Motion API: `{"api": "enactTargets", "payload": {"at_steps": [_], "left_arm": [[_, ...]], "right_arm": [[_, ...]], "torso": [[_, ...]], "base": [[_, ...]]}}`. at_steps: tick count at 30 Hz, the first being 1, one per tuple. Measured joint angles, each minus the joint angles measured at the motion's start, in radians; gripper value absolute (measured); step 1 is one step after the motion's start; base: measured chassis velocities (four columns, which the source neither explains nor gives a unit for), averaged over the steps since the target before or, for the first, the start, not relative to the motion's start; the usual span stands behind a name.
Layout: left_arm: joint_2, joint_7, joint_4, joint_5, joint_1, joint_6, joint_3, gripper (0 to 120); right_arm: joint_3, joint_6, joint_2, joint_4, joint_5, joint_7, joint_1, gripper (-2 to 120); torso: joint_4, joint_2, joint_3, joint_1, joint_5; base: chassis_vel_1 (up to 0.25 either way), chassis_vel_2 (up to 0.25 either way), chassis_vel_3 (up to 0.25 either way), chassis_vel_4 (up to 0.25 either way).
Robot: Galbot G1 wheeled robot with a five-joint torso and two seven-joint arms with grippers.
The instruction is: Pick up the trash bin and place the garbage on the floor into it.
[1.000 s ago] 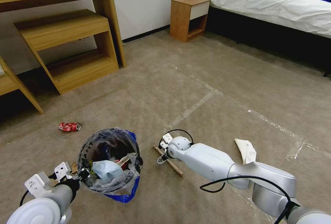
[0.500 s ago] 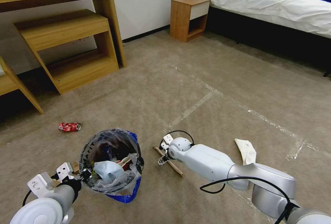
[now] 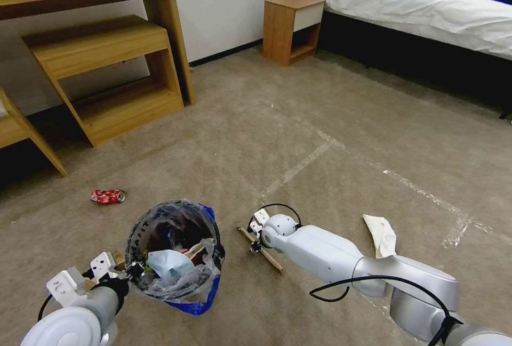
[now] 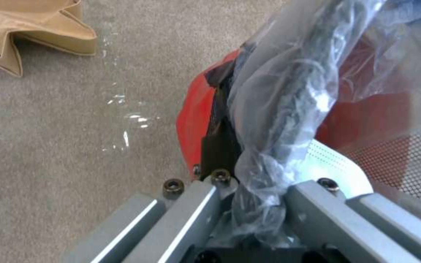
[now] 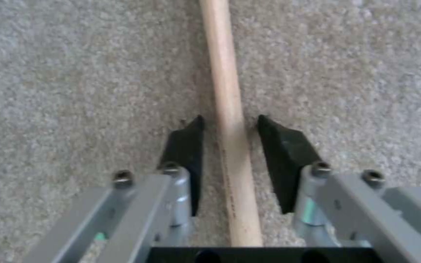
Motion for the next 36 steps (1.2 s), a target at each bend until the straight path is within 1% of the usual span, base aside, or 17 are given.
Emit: {"api": "enactTargets", "payload": {"at_steps": [3,4,5,6,7,8,21,23,24,25,28,29,30,32,33,35,36], "left_arm": [[0.003,0.000,0.000,0.000,-0.003,0.000,0.000,0],[0.003,0.000,0.000,0.000,-0.003,0.000,0.000,0],[0.003,0.000,0.000,0.000,-0.003,0.000,0.000,0],[0.003,-0.001,0.001,-0.001,-0.004,0.000,0.000,0],[0.003,-0.001,0.001,-0.001,-0.004,0.000,0.000,0],[0.003,-0.002,0.002,-0.001,-0.004,0.000,0.000,0],[0.007,-0.007,0.003,-0.011,-0.008,0.000,-0.004,0],[0.016,-0.019,-0.005,-0.032,-0.008,0.000,-0.010,0],[0.022,-0.023,-0.012,-0.041,-0.005,0.000,-0.013,0],[0.022,-0.023,-0.012,-0.041,-0.005,0.000,-0.013,0],[0.040,-0.036,-0.027,-0.063,-0.001,0.000,-0.022,0],[0.040,-0.036,-0.027,-0.063,-0.001,0.000,-0.022,0],[0.048,-0.040,-0.031,-0.071,0.000,0.000,-0.025,0],[0.049,-0.041,-0.032,-0.076,-0.002,0.000,-0.026,0],[0.049,-0.041,-0.032,-0.076,-0.002,0.000,-0.026,0],[0.049,-0.042,-0.032,-0.077,-0.003,0.000,-0.025,0],[0.048,-0.042,-0.032,-0.077,-0.002,0.000,-0.024,0]], "right_arm": [[-0.001,0.000,-0.003,0.000,-0.001,0.003,0.001,14],[-0.001,0.000,-0.003,0.000,-0.001,0.003,0.001,14],[-0.002,0.000,-0.003,0.000,0.000,0.003,0.002,11],[-0.003,0.000,-0.004,-0.001,0.001,0.002,0.005,4],[-0.003,0.000,-0.004,-0.001,0.001,0.002,0.005,4],[-0.004,-0.001,-0.003,-0.004,0.003,0.002,0.009,0],[0.002,-0.002,-0.001,-0.002,0.013,0.002,0.019,0],[0.051,0.000,-0.002,0.013,0.014,0.002,0.021,0],[0.095,0.014,-0.007,0.043,0.012,0.001,0.038,0],[0.095,0.014,-0.007,0.043,0.012,0.001,0.038,0],[0.194,0.116,-0.044,0.143,-0.026,-0.035,0.094,0],[0.194,0.116,-0.044,0.143,-0.026,-0.035,0.094,0],[0.252,0.262,-0.057,0.163,-0.052,-0.101,0.127,0],[0.297,0.497,-0.056,0.143,-0.064,-0.250,0.149,0],[0.297,0.497,-0.056,0.143,-0.064,-0.250,0.149,0],[0.352,0.737,-0.052,0.142,-0.045,-0.433,0.160,0],[0.370,0.787,-0.055,0.164,-0.037,-0.469,0.161,0]], "torso": [[0.0001,0.000,0.000,0.000,-0.0002],[0.0001,0.000,0.000,0.000,-0.0002],[0.0002,0.000,0.000,0.000,-0.0001],[0.0002,0.000,0.000,0.000,-0.0001],[0.0002,0.000,0.000,0.000,-0.0001],[0.0003,0.000,0.000,0.000,-0.0001],[0.0001,0.000,0.000,0.000,-0.0002],[0.0000,0.000,0.000,0.000,-0.0002],[0.0001,0.000,0.000,0.000,-0.0001],[0.0001,0.000,0.000,0.000,-0.0001],[0.0002,0.000,0.000,0.000,-0.0002],[0.0002,0.000,0.000,0.000,-0.0002],[-0.0001,0.000,0.000,0.000,-0.0003],[0.0001,0.000,0.000,0.000,-0.0002],[0.0001,0.000,0.000,0.000,-0.0002],[0.0002,0.000,0.000,0.000,-0.0002],[0.0002,0.000,0.000,0.000,-0.0001]], "base": [[0.000,0.000,0.000,0.000],[0.000,0.000,0.000,0.000],[0.000,0.000,0.000,0.000],[0.000,0.000,0.000,0.000],[0.000,0.000,0.000,0.000],[0.000,0.000,0.000,0.000],[0.000,0.000,0.000,0.000],[0.000,0.000,0.000,0.000],[0.000,0.000,0.000,0.000],[0.000,0.000,0.000,0.000],[0.000,0.000,0.000,0.000],[0.000,0.000,0.000,0.000],[0.000,0.000,0.000,0.000],[0.000,0.000,0.000,0.000],[0.000,0.000,0.000,0.000],[0.000,0.000,0.000,0.000],[0.000,0.000,0.000,0.000]]}}
